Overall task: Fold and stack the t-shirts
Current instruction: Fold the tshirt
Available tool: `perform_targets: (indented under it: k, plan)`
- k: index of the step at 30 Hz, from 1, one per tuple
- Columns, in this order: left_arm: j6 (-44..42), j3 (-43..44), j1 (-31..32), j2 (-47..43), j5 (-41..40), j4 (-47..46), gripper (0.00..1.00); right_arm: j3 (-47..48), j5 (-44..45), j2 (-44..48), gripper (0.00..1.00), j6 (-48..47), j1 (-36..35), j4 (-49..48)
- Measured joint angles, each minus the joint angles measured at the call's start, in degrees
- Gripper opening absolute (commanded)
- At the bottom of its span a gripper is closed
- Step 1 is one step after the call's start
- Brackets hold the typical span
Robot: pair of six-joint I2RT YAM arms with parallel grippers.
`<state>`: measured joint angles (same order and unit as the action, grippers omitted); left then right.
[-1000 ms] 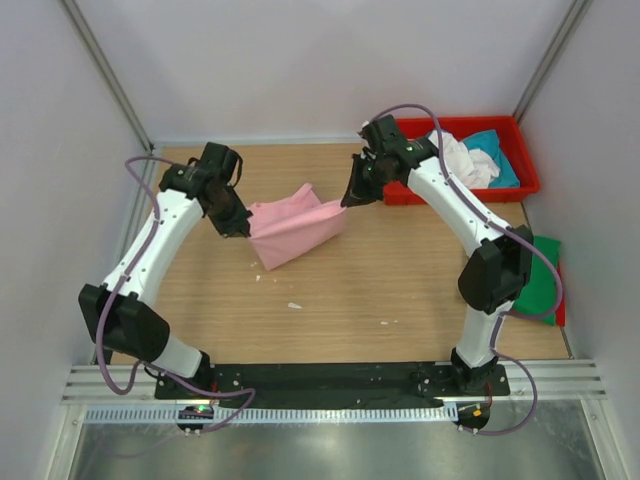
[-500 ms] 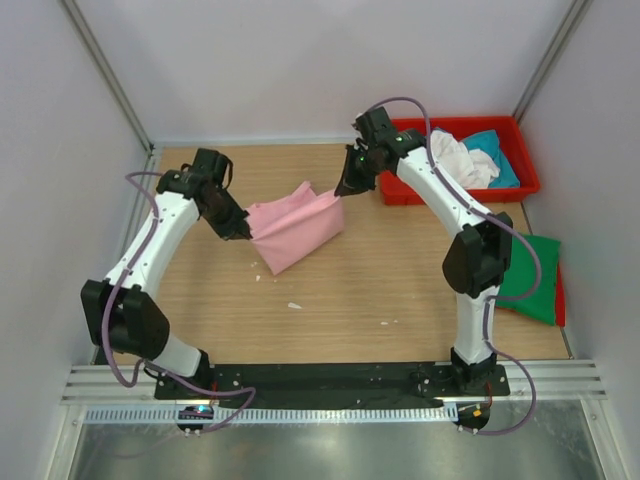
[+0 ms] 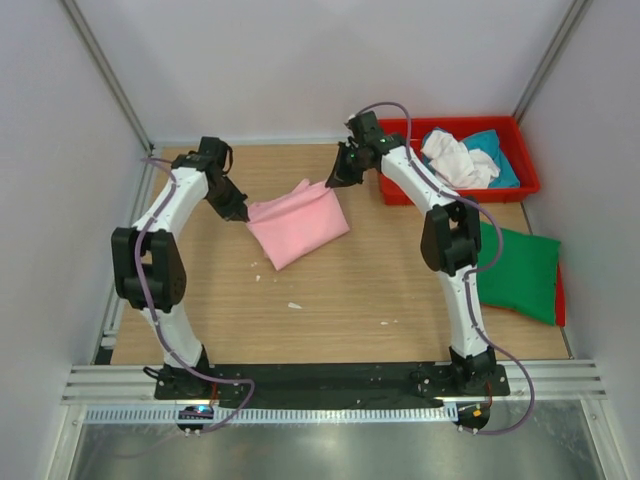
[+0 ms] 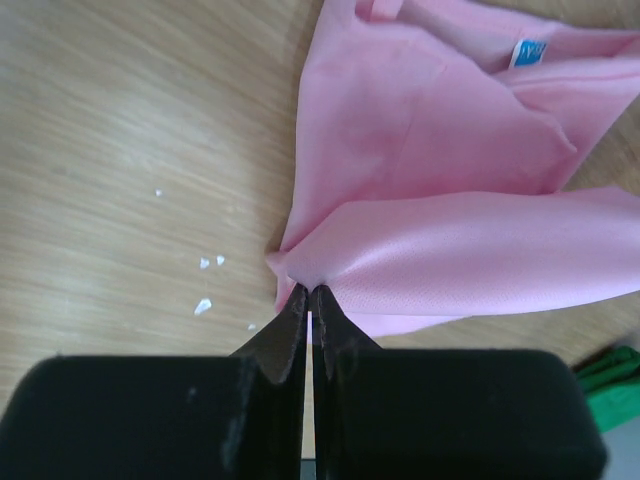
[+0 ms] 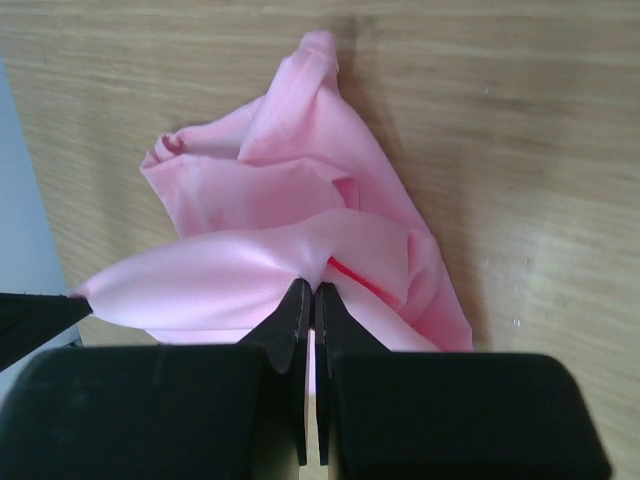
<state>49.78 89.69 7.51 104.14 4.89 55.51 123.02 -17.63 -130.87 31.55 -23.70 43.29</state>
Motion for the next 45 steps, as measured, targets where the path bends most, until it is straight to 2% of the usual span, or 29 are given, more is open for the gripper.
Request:
perform_targets:
  k: [5, 6, 7, 8, 9, 10, 12, 15, 16, 19, 22, 24, 25, 26, 27, 28, 29, 30, 32, 35, 41, 45]
  plan:
    - [-1.3, 3.2, -1.8, 5.6, -0.1, -3.5, 0.00, 1.5, -2.3, -5.1, 0.03, 0.1, 1.0, -6.5]
    - [-1.6, 3.7, -2.2, 6.7, 0.0, -4.6, 0.00, 1.5, -2.7, -6.0, 0.06, 0.2, 1.1, -8.3]
    - [-1.9, 4.2, -2.6, 7.9, 0.2, -5.7, 0.02, 1.5, -3.1, -7.0, 0.16, 0.5, 1.1, -10.6]
    - [-2.1, 4.9, -2.9, 9.5, 0.3, -6.8, 0.08, 1.4, -3.4, -7.9, 0.26, 0.9, 1.1, -12.5]
    - [-2.3, 5.7, -3.2, 11.1, 0.3, -7.7, 0.18, 1.1, -3.9, -8.8, 0.38, 1.5, 1.2, -15.2]
    - [-2.6, 6.6, -3.4, 12.9, 0.2, -8.7, 0.41, 1.1, -4.3, -9.7, 0.45, 2.1, 1.2, -17.8]
    - [-3.3, 9.0, -3.8, 16.8, 0.3, -9.7, 0.56, 1.6, -5.0, -12.0, 0.50, 2.7, 1.5, -22.5]
    - [-5.3, 16.0, -4.3, 23.1, 0.3, -9.8, 0.74, 5.1, -5.9, -15.8, 0.61, 3.1, 1.8, -26.3]
    - [-5.9, 18.7, -4.4, 24.9, 0.3, -9.4, 0.78, 6.0, -6.0, -16.4, 0.67, 3.0, 1.8, -27.0]
    - [-7.1, 22.2, -4.9, 25.9, 0.3, -9.4, 0.82, 6.6, -6.2, -16.0, 0.72, 1.8, 2.1, -28.4]
    - [-7.1, 20.0, -5.4, 21.9, 0.3, -9.6, 0.83, 5.9, -6.0, -13.7, 0.72, -0.4, 2.3, -29.0]
    - [-6.7, 13.5, -5.7, 15.9, 0.4, -11.2, 0.79, 3.8, -5.4, -10.5, 0.62, -2.5, 2.4, -28.7]
    - [-6.4, 10.6, -5.7, 12.9, 0.4, -11.0, 0.74, 2.8, -5.4, -8.7, 0.45, -3.4, 2.4, -28.3]
    - [-6.1, 7.3, -5.8, 8.8, 0.7, -11.1, 0.62, 1.6, -5.5, -6.7, 0.34, -4.5, 2.4, -28.1]
    - [-5.5, 5.2, -5.8, 5.8, 1.2, -11.2, 0.27, 0.9, -5.7, -5.2, 0.11, -5.1, 2.3, -27.8]
    - [-4.9, 3.5, -5.7, 3.0, 1.9, -11.6, 0.15, 0.4, -6.3, -3.4, 0.04, -5.9, 2.3, -27.8]
    - [-4.3, 2.1, -5.7, 0.6, 2.5, -12.5, 0.04, -0.2, -6.9, -2.0, 0.01, -6.0, 2.3, -27.8]
    - [-3.3, 0.6, -5.5, -1.9, 3.3, -13.9, 0.00, -1.0, -7.5, -0.3, 0.01, -6.3, 2.1, -28.0]
    - [-1.8, -1.8, -4.9, -5.1, 5.2, -17.0, 0.00, -3.0, -8.2, 2.3, 0.01, -6.9, 1.8, -28.6]
    - [1.0, -4.8, -3.4, -5.1, 7.8, -22.6, 0.00, -5.0, -8.8, 3.6, 0.01, -8.2, 1.1, -28.6]
    - [4.3, -5.6, -0.8, 5.3, 11.7, -30.3, 0.00, -4.4, -9.6, -2.4, 0.01, -10.8, 0.3, -24.3]
    - [4.0, -0.4, 1.3, 13.2, 12.5, -32.9, 0.00, -4.7, -9.7, -6.3, 0.01, -11.6, 0.3, -19.8]
